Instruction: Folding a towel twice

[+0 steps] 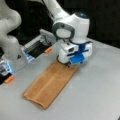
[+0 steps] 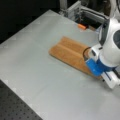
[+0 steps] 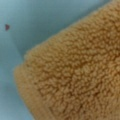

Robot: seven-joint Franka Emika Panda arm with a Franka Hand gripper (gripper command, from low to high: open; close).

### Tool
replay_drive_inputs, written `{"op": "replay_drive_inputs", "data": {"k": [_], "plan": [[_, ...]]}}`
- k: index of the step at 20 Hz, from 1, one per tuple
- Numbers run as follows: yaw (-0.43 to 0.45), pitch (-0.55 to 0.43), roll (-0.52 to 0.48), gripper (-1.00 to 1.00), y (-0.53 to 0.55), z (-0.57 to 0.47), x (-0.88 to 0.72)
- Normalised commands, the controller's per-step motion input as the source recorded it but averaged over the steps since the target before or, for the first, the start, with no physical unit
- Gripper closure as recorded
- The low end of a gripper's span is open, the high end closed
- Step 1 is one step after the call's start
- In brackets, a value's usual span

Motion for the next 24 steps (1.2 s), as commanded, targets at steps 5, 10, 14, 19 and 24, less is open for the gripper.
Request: {"op": "replay_drive_inputs", "data": {"k": [5,10,14,19,24], "plan": [[-0.015,-0.081,-0.194,-1.00,0.06,-0.10,0.12],[-0.006,-0.066,-0.179,-1.00,0.05,-0.11,0.10],[-0.015,-0.056,-0.165,-1.00,0.05,-0.14,0.08],[-0.018,-0.069,-0.157,-1.00,0.04,-0.15,0.09],[-0.014,-0.095,-0.154,-1.00,0.02,-0.16,0.10]]}}
